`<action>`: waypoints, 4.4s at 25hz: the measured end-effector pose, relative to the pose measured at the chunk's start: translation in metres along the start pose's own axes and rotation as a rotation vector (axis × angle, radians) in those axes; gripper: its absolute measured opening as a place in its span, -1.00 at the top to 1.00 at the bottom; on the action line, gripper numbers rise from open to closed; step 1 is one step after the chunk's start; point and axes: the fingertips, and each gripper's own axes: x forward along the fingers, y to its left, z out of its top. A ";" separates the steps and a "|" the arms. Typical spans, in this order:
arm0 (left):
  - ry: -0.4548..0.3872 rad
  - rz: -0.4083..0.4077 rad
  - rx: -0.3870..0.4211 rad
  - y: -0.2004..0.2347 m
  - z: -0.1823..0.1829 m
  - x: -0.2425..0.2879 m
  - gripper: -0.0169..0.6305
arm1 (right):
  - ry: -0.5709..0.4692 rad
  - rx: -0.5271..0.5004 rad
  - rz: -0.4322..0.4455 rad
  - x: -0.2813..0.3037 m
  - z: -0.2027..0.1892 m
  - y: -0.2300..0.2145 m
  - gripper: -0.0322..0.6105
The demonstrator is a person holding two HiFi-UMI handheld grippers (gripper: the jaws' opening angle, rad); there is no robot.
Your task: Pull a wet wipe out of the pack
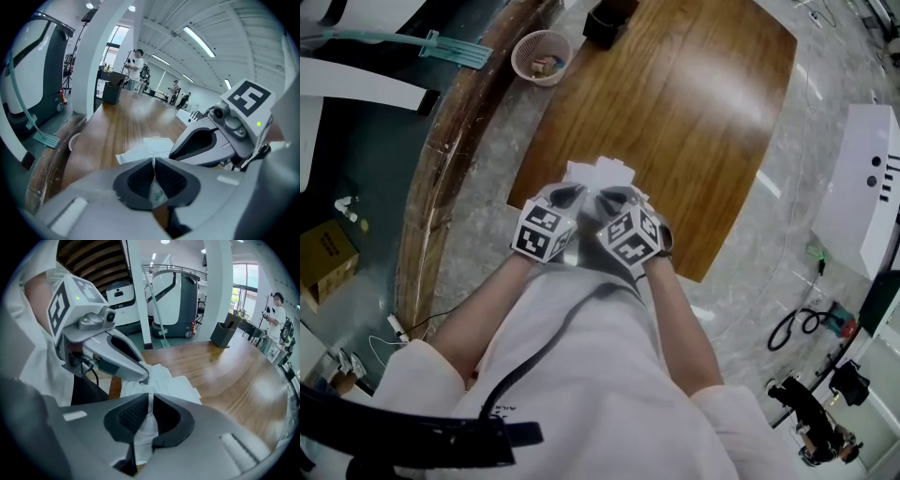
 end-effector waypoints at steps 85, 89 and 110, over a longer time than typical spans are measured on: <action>-0.386 -0.160 0.302 -0.086 0.169 -0.103 0.82 | -0.826 0.338 -0.456 -0.233 0.080 -0.030 0.87; -0.401 -0.149 0.304 -0.082 0.174 -0.106 0.83 | -0.818 0.348 -0.456 -0.235 0.081 -0.031 0.87; -0.387 -0.142 0.294 -0.079 0.173 -0.102 0.83 | -0.790 0.335 -0.441 -0.231 0.077 -0.031 0.87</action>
